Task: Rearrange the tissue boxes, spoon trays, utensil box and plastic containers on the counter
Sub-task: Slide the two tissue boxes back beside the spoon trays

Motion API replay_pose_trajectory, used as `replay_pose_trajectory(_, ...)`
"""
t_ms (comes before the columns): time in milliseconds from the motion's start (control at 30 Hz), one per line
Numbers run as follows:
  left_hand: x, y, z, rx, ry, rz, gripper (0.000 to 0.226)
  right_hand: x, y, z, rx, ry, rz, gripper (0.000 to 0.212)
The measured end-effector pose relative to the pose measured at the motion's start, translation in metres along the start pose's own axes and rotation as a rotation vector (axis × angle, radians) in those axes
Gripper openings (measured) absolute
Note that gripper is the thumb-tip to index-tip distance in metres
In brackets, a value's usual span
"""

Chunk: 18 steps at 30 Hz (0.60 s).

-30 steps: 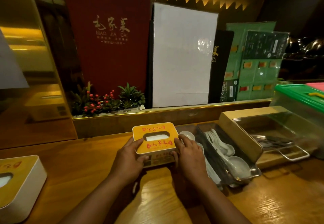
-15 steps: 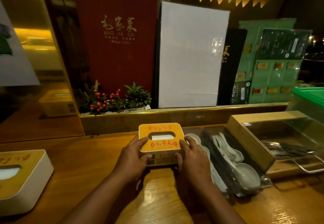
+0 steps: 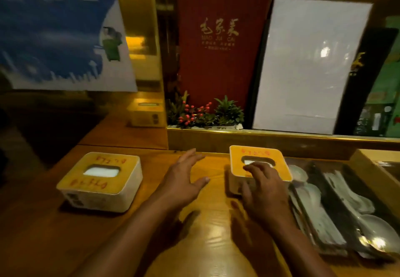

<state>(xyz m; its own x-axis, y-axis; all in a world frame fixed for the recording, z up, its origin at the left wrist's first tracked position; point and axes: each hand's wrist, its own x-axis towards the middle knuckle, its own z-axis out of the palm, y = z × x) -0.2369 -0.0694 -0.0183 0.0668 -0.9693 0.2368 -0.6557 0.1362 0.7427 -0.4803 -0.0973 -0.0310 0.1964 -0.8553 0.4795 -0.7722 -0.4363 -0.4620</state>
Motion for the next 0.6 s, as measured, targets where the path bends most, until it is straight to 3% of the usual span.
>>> replay_pose_trajectory(133, -0.021, -0.033, -0.079, 0.093, 0.152, 0.002, 0.050, -0.004, -0.082, 0.046, 0.107, -0.154, -0.145, 0.051)
replay_pose_trajectory(300, -0.051, -0.089, -0.166, 0.215, 0.313, -0.076, 0.044, -0.014, -0.173, 0.109, 0.150, -0.319, -0.152, 0.067)
replay_pose_trajectory(367, -0.060, -0.117, -0.193, 0.200, 0.304, -0.144, 0.054, -0.018, -0.204, 0.129, 0.151, -0.339, -0.142, 0.072)
replay_pose_trajectory(500, -0.077, -0.162, -0.228, 0.024, 0.149, -0.305, 0.104, -0.025, -0.242, 0.158, 0.155, -0.327, -0.057, 0.068)
replay_pose_trajectory(600, -0.081, -0.179, -0.232, -0.197, 0.057, -0.324, 0.112, -0.029, -0.248, 0.172, 0.112, -0.289, -0.017, 0.068)
